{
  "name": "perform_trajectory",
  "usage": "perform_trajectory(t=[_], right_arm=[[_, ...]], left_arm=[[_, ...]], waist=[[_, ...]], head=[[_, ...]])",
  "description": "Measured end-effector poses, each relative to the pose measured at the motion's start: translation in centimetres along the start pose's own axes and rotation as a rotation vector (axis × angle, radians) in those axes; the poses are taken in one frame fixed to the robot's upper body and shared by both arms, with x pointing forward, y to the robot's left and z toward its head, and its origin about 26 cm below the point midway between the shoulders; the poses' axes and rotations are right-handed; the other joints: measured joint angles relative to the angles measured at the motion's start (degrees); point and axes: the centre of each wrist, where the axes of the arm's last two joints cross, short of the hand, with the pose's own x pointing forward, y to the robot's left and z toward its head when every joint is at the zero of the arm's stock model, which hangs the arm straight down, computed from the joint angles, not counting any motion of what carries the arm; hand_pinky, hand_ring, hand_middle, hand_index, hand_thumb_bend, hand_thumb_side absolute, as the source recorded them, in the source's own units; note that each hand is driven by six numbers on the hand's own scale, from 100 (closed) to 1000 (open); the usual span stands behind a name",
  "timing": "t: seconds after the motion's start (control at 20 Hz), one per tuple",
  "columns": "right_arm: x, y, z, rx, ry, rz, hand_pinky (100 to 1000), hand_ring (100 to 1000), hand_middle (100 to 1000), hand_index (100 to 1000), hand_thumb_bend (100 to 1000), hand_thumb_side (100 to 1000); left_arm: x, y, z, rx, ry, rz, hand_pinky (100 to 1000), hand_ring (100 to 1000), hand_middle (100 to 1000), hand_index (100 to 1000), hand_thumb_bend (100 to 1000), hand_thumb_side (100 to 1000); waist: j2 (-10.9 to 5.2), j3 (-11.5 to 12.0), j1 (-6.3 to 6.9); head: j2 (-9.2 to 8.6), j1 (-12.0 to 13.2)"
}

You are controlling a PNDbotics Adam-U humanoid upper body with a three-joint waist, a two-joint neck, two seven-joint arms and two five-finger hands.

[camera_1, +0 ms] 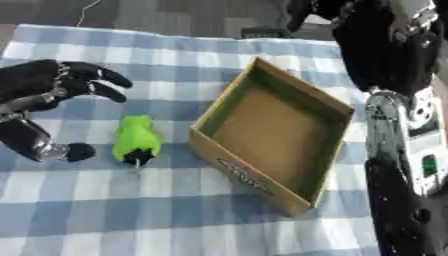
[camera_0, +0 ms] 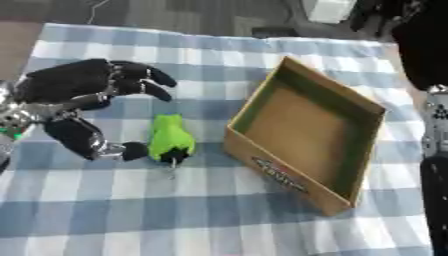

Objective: Pick up objects on the table and place them in the box.

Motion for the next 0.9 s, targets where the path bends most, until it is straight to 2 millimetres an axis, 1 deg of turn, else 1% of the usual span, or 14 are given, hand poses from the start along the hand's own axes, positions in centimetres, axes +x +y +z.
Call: perform_trajectory(t=[0.15, 0.3, 0.4, 0.5, 0.6, 0.75, 0.8, 0.85, 0.9], right_arm=[[-0.01, 0.02, -0.01, 0.003, 0.002, -0.002, 479, 567, 687, 849, 100, 937], [-0.01, 0.08, -0.13, 0.004, -0.002, -0.006, 480, 567, 686, 847, 100, 937], [0.07, 0.10, -0.43, 0.006, -0.013, -0.008, 480, 567, 687, 848, 100, 937], [0.13, 0.08, -0.57, 0.009, -0.017, -0.007, 480, 567, 688, 850, 100, 937], [0.09, 0.18, -0.62, 0.009, -0.019, -0.012, 480, 568, 688, 850, 100, 937], [0.06, 0.31, -0.71, 0.013, -0.019, -0.017, 481, 568, 688, 849, 100, 937], [0.07, 0.35, -0.81, 0.014, -0.022, -0.019, 481, 568, 688, 849, 100, 937], [0.08, 0.38, -0.90, 0.014, -0.026, -0.020, 481, 568, 687, 848, 100, 938], [0.10, 0.41, -0.99, 0.015, -0.029, -0.021, 481, 568, 687, 848, 100, 938]], left_arm=[[0.05, 0.18, -0.30, -0.011, -0.018, 0.001, 100, 863, 852, 843, 400, 916], [0.06, 0.45, -0.41, -0.022, -0.032, -0.007, 100, 863, 852, 839, 402, 911], [0.07, 0.47, -0.44, -0.034, -0.041, -0.013, 100, 863, 852, 840, 429, 889], [0.11, 0.36, -0.50, -0.047, -0.051, -0.020, 100, 863, 852, 842, 469, 854], [0.08, 0.37, -0.45, -0.058, -0.056, -0.030, 100, 860, 851, 840, 521, 786], [-0.18, 0.25, -0.18, -0.078, -0.047, -0.037, 100, 856, 847, 834, 581, 712], [-0.27, 0.15, -0.10, -0.084, -0.045, -0.037, 100, 856, 847, 834, 618, 663], [-0.36, -0.01, 0.00, -0.091, -0.042, -0.036, 100, 853, 845, 827, 587, 692], [-0.44, -0.19, 0.11, -0.098, -0.041, -0.033, 100, 853, 845, 828, 587, 694]], waist=[[0.04, -0.1, 0.00], [0.20, -0.8, -0.01], [0.41, -1.0, -0.01], [0.47, -1.2, -0.01], [0.74, -1.3, -0.01], [0.85, -1.5, -0.01], [0.91, -1.6, -0.01], [0.99, -1.7, -0.01], [1.06, -1.8, -0.01]], head=[[0.00, 0.0], [0.00, 0.0], [0.00, 0.0], [0.00, 0.0], [0.00, -0.1], [0.00, -0.1], [0.00, -0.1], [0.00, -0.1], [0.00, -0.1]])
